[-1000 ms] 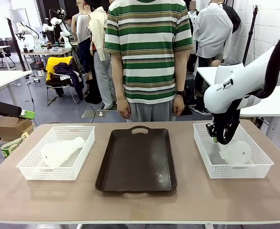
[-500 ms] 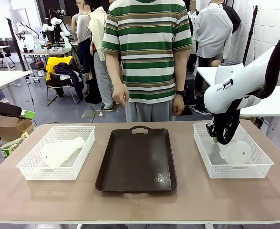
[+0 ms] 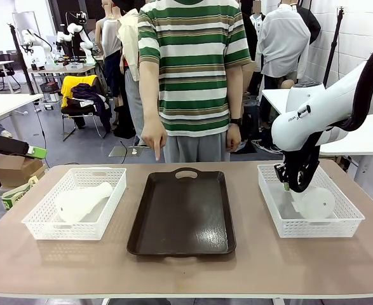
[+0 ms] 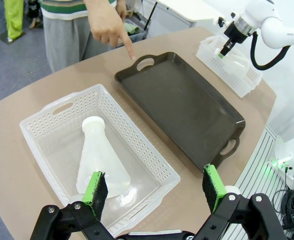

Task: Prepare the laboratory tools.
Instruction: While moving the picked Big flask to the Handle tray indicated by the person, stop as directed by the person.

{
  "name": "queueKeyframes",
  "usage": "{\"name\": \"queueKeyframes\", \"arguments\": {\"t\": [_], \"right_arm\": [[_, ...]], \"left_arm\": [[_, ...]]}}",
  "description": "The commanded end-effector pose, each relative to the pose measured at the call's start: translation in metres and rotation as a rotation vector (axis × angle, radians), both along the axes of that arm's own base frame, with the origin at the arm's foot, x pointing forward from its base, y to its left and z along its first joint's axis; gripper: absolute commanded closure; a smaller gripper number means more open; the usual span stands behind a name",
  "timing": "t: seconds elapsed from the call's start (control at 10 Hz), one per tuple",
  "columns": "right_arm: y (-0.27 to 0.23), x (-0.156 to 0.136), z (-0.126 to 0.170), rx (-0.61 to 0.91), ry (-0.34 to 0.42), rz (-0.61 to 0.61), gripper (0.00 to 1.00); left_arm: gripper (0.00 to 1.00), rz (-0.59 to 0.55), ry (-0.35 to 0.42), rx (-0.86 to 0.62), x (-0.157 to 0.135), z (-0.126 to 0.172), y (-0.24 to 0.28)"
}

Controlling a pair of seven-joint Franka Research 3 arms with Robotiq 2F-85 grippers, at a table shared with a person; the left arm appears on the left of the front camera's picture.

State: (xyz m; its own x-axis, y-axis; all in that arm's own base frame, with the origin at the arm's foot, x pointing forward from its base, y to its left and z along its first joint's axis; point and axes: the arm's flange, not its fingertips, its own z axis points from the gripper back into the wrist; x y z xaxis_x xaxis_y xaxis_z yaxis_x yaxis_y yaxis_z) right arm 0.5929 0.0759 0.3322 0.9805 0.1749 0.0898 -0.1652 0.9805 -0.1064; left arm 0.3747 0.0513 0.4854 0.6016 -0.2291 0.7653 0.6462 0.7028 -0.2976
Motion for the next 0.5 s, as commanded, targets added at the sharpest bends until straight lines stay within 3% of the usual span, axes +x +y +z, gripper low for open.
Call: {"name": "queueKeyframes", "arguments": {"t": [0.0,0.4], "right_arm": [[-0.0001,0.0,-0.0007,0.001,-0.002,0.0,1.0],[-0.0001,0.0,-0.0007,0.001,-0.002,0.0,1.0]], "left_arm": [[0.0,-0.014,-0.025,-0.019,0.0016,-0.002,0.0015],[0.0,-0.014,-0.025,-0.019,0.0016,-0.002,0.0015]]}}
